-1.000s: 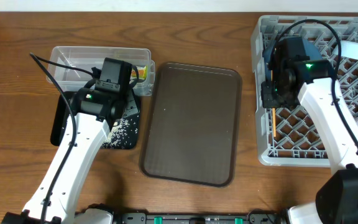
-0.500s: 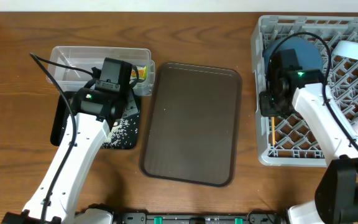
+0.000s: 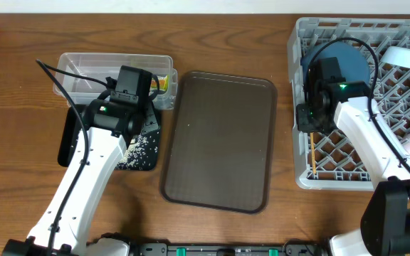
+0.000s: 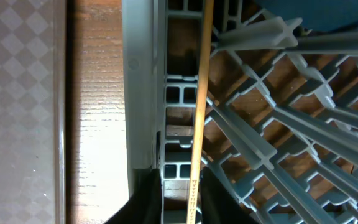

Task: Sort waste into correct bins and load items into the dishwasher rack
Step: 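Lower the chopstick into a rack slot and open the right gripper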

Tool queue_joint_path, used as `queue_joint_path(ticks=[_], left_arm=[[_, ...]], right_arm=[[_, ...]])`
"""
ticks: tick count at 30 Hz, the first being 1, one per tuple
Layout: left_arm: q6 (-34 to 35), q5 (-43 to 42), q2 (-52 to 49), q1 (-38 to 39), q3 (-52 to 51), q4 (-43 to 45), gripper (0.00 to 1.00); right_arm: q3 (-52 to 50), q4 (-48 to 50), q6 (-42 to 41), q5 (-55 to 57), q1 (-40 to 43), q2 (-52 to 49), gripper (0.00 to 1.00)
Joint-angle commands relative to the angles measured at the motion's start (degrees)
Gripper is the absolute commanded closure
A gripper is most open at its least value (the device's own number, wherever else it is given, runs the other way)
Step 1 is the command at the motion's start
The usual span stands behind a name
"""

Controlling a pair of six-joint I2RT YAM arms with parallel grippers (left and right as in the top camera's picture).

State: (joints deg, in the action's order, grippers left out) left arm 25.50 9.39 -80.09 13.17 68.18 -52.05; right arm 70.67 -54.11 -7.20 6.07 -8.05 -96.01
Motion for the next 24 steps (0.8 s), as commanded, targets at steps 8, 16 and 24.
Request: queue_joint_path(ticks=[8,16,24], left_arm=[[-7.91,-4.48,-0.50,0.59,0.31,1.44,0.35],[-14.27,-5.97,-0.68,2.62,0.31,5.60,0.35],[-14.75,-7.69,-1.14,2.62,0.31,5.81,0.35]], right_arm=[[-0.26,4.48,-7.28,-1.46,0.92,-0.11,0.71],[0.52,17.86,-3.15,-9.46,2.34,0.85,0.53],[2.23,16.85,-2.97,-9.77,4.26,0.87,0.51]])
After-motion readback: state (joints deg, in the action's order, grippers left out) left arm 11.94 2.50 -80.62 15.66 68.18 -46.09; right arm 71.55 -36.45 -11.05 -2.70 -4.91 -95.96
